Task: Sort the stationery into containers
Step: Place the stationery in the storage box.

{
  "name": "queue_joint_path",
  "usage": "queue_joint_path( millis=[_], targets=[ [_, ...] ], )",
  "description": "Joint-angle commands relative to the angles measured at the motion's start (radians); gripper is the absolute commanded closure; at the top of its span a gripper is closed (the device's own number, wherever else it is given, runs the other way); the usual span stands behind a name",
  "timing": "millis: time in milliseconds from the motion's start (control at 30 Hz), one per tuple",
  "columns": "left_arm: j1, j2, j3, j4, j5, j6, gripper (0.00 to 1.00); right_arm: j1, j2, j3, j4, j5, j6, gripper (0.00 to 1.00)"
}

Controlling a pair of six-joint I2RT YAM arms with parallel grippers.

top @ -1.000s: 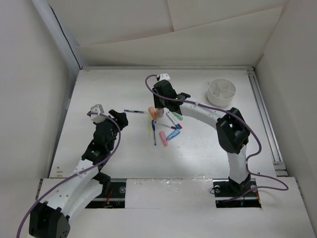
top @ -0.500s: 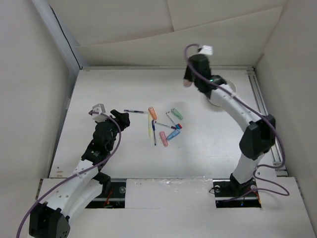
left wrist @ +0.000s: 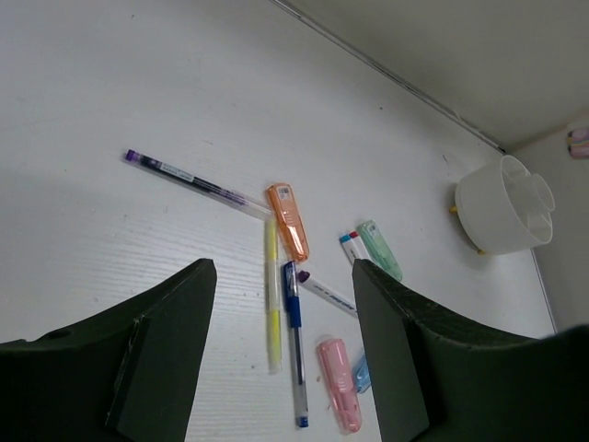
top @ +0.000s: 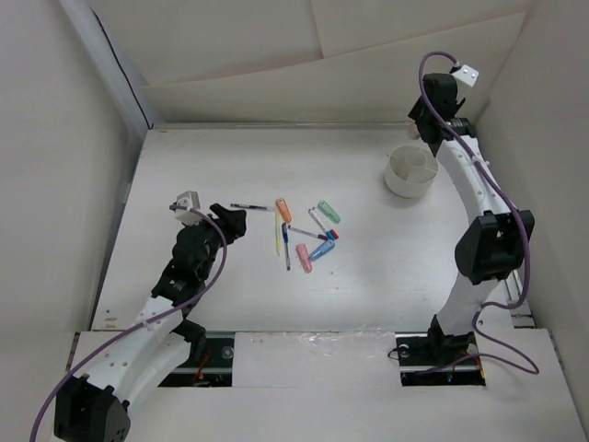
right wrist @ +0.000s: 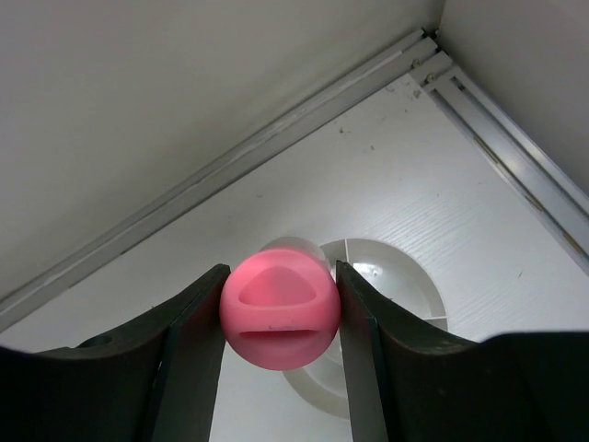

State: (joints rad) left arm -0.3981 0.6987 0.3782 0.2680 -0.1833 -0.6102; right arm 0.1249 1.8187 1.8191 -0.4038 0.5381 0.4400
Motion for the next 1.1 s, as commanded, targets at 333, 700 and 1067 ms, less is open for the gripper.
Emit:
queue_joint_path(
  millis=[333,700,1067],
  targets=[
    [-0.004,0.028,0.033,0.068,0.048,0.004,0.42,-0.014,-0.047,-0.135,0.046,0.019,0.042,0.89],
    [-0.004,0.028,0.033,0.077,0.048,0.004,0.42,-0.015,-0.084,-0.198,0.046,0.058,0.032,0.89],
    [-0.004,0.028,0.033,0.077,0.048,0.004,0.42,0.004,-0.084,-0.21,0.028,0.066,0.014,0.5]
  ],
)
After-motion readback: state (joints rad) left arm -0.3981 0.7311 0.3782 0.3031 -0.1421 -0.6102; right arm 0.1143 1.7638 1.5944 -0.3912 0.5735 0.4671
